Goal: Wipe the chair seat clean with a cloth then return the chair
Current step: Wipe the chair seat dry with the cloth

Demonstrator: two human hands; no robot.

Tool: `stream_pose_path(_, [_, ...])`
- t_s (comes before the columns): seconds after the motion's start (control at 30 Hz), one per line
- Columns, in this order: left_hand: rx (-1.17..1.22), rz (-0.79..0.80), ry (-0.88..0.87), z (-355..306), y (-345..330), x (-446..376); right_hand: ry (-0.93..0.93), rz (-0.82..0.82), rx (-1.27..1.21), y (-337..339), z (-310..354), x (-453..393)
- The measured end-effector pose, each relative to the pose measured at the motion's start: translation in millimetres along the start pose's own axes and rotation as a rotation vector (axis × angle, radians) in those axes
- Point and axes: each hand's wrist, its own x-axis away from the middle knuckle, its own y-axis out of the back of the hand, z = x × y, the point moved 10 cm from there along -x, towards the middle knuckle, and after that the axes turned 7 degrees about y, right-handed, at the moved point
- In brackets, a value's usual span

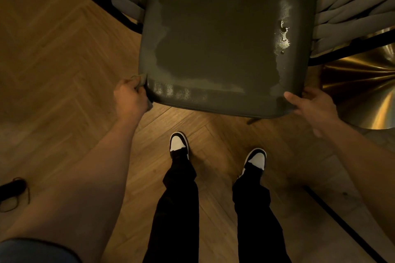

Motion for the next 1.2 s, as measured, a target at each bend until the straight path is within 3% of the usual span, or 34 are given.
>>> stream_pose_path(0.33, [-0.01,0.0,-0.104,-32,-9,24,-0.013,0.032,-0.229,-1,1,5])
stream_pose_path(0.5, [0.009,0.088,-0.219,-90,-45,66,0.003,0.075,-0.279,-4,3,7])
stream_pose_path(0.83, [0.08,0.239,-0.27,-201,-121,158,0.028,0.119,-0.332,-3,5,7])
stream_pose_path(1.03, [0.016,0.266,-0.323,-232,-139,180,0.014,0.12,-0.374,-4,1,5])
stream_pose_path(1.2, [-0.092,0.315,-0.48,-275,-163,210,-0.05,0.079,-0.338,-2,-6,0])
